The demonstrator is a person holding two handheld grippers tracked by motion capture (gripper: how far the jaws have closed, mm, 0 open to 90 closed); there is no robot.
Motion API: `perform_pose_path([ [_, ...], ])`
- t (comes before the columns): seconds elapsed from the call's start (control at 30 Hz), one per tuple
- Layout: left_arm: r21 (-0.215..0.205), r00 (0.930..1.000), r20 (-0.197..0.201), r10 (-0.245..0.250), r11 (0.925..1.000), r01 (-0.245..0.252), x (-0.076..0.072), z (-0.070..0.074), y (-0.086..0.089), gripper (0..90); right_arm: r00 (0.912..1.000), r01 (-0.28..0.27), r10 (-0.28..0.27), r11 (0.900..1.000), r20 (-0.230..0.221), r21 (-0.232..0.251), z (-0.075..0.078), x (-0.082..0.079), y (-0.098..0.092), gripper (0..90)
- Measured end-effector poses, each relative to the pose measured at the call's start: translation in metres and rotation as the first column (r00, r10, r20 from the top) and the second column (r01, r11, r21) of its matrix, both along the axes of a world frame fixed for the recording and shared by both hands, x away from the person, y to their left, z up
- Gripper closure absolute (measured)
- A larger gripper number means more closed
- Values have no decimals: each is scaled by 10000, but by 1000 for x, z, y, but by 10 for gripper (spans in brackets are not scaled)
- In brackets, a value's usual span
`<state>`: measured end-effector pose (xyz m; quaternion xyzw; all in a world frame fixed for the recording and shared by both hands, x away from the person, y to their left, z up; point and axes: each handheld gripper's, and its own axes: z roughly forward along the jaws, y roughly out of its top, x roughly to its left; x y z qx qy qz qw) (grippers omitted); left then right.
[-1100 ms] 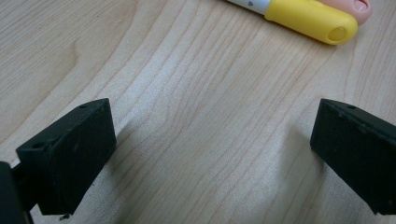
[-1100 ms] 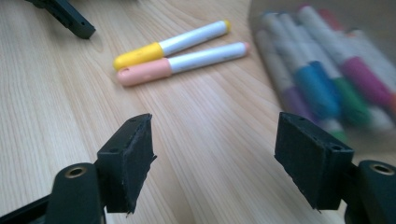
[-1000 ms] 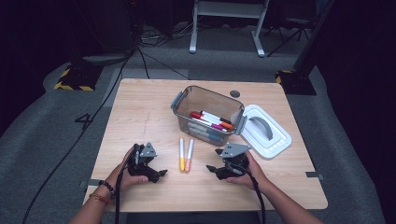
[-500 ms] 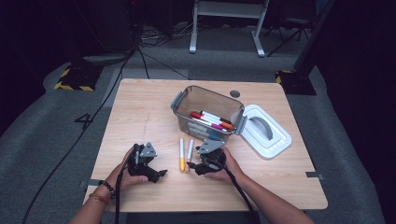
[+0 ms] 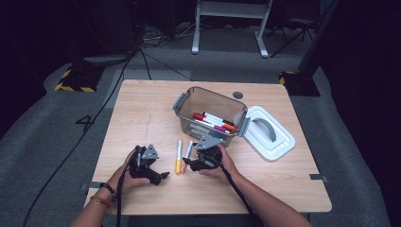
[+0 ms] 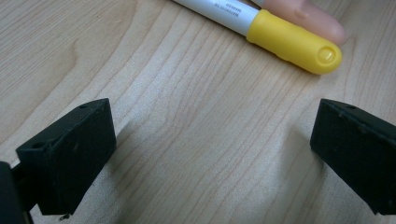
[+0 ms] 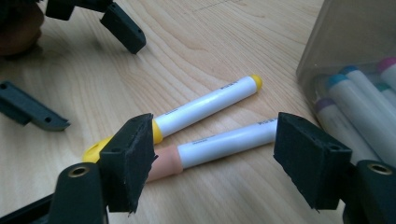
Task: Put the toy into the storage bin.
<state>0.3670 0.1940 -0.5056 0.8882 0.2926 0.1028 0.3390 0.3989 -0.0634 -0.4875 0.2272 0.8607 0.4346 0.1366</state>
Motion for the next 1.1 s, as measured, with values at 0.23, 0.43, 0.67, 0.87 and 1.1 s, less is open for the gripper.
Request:
perform_pose_path([
  [0.23, 3, 10000, 2, -1, 10000, 1, 0, 0, 0, 6, 10000, -49, 48, 9995, -19, -316, -7, 3, 18, 294],
  [0.43, 4, 10000, 2, -2, 10000, 2, 0, 0, 0, 6, 9993, 74, -92, 9987, -365, -512, -11, 4, 10, 289],
  [0.67, 3, 10000, 2, -1, 10000, 1, 0, 0, 0, 6, 9969, 155, -203, 9978, -762, -639, -12, -4, -21, 288],
  [0.87, 1, 10000, 7, 34, 10000, -34, -1, 0, 0, 6, 9952, 483, -537, 9966, -817, -664, -16, -12, -52, 356],
  [1.1, -1, 10000, -9, 11, 10000, -11, 0, 0, 0, 5, 9915, 903, -942, 9948, -899, -462, -15, -18, -84, 568],
])
